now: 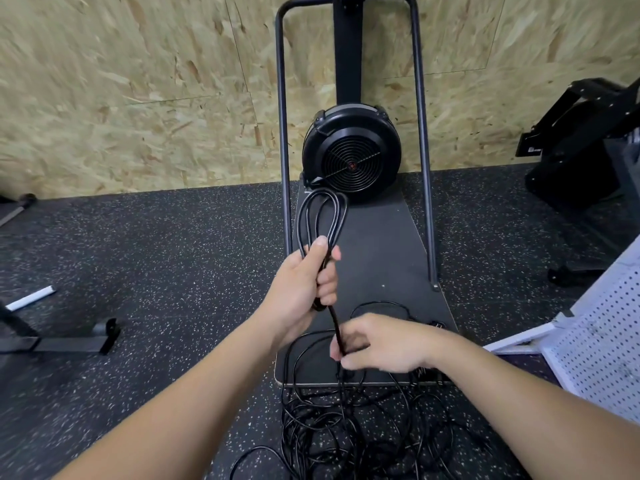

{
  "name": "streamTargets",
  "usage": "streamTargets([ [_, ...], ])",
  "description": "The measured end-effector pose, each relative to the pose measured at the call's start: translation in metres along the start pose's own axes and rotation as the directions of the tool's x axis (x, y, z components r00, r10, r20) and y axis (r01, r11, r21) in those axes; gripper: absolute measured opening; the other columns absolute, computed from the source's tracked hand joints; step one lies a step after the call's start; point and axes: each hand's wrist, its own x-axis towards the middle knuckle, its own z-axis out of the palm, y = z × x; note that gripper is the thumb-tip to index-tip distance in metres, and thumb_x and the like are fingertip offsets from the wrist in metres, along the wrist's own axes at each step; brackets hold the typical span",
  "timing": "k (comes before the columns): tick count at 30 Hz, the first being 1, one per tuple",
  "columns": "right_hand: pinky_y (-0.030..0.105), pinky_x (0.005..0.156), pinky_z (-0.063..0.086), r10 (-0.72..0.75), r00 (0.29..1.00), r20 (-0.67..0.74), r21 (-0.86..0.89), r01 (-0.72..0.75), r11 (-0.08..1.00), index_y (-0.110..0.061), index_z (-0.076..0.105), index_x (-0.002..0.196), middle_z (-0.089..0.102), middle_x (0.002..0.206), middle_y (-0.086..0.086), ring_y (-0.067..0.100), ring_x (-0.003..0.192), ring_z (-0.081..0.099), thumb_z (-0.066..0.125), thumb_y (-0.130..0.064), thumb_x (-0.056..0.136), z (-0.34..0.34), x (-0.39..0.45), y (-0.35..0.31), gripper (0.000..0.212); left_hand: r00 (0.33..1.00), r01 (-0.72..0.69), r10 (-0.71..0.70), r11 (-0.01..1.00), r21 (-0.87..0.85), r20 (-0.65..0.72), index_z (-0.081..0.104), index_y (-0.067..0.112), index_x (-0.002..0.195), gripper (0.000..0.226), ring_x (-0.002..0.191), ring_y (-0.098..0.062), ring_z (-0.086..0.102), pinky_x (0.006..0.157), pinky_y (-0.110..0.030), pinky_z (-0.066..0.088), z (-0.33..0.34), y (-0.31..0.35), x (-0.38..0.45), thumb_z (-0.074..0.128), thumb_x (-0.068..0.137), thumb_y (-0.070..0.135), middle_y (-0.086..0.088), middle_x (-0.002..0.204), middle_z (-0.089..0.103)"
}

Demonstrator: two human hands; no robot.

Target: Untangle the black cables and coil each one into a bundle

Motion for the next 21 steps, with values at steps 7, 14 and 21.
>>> streamTargets([
  [7, 0.031, 0.068, 0.056, -0.072, 0.891, -0.449, -0.264, -0.055, 0.963, -0.03, 0.083, 0.085, 0.077, 0.075, -0.011, 0.006, 0.065, 0.067, 0.081, -0.042, 0.095, -0.039, -0.017, -0.021, 0.016, 0.987, -0.031, 0.09, 0.921, 0.389, -0.136, 0.063, 0.01, 0.093, 0.039, 0.06, -0.021, 0.03, 0.057, -0.035, 0.035, -0.043, -0.014, 0.013, 0.049, 0.115, 0.039, -0.003, 0.068, 0.034],
  [14, 0.04, 0.079, 0.058, -0.167, 0.808, -0.565, -0.053, 0.166, 0.985, -0.03, 0.083, 0.082, 0.078, 0.08, -0.011, 0.011, 0.075, 0.071, 0.088, -0.04, 0.088, -0.017, -0.01, -0.05, 0.013, 0.973, 0.229, -0.195, 0.845, 0.483, -0.119, 0.063, 0.022, 0.072, 0.077, 0.057, -0.014, 0.045, 0.056, -0.03, 0.038, -0.012, -0.026, -0.01, 0.033, 0.101, 0.087, 0.001, 0.067, 0.054],
  [21, 0.037, 0.074, 0.054, 0.142, 0.805, -0.576, 0.363, 0.096, 0.927, -0.011, 0.082, 0.085, 0.079, 0.076, 0.01, 0.018, 0.068, 0.067, 0.097, -0.025, 0.074, -0.034, -0.014, -0.032, 0.023, 0.904, 0.361, -0.4, 0.903, 0.233, 0.153, 0.064, 0.019, 0.104, 0.07, 0.066, -0.013, 0.027, 0.058, -0.026, 0.024, -0.004, -0.04, -0.013, 0.066, 0.087, 0.087, 0.005, 0.077, 0.042],
])
